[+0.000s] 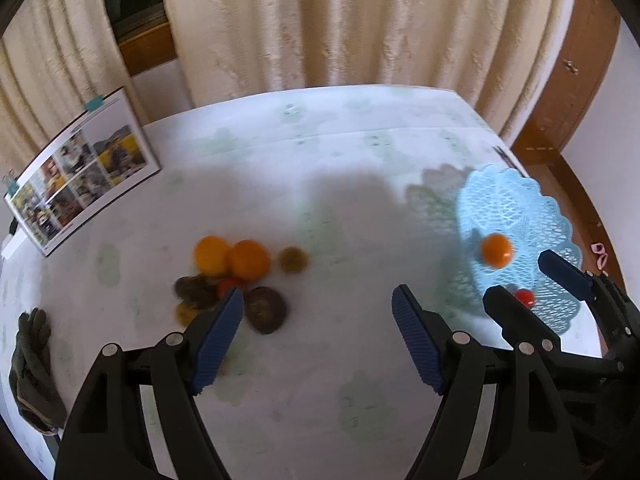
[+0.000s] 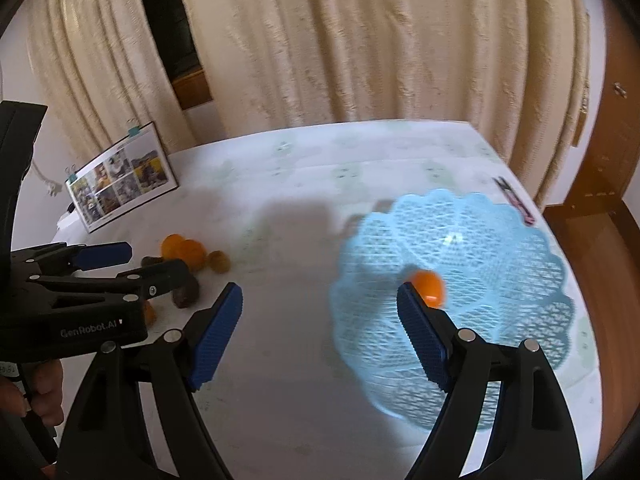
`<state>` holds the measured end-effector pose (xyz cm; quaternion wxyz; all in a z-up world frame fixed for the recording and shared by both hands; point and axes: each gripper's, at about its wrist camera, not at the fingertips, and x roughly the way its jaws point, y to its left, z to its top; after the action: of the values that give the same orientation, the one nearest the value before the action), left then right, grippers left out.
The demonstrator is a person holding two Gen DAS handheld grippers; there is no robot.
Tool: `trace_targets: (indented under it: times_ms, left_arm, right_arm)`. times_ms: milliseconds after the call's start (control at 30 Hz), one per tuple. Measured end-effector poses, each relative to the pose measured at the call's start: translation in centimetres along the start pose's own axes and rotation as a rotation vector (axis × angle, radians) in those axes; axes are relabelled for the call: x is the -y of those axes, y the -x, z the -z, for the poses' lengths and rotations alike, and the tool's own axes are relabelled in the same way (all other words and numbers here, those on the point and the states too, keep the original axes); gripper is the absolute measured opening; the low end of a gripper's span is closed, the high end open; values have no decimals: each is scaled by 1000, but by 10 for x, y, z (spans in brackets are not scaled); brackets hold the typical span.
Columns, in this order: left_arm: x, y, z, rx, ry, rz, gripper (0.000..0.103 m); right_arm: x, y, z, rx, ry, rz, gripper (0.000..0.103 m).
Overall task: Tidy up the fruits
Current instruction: 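Move both grippers back to the fruit pile and grasp an orange with the left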
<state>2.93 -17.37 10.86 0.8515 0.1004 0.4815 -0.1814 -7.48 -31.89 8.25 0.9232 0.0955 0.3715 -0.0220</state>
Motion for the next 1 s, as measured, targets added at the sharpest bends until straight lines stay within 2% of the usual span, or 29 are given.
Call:
trace_targets:
  times_ms: [267,500,800,1000]
  left_arm:
    - [-54,-6,13,-33,77,-36,76]
    - [-105,-23,39,-85,169,-55,76]
    - [-124,-45,56,-109,178,-28,76]
    - [-125,-57,57,-126,171,25,65]
  right_arm:
    - [-36,-28,-1,-54,39,-36,81]
    - [-58,-47,3,-95,59,-36,81]
    - [-76,-60,11,-132,74,-33,81]
    - [-84,-65,13,-148,79,-22,81]
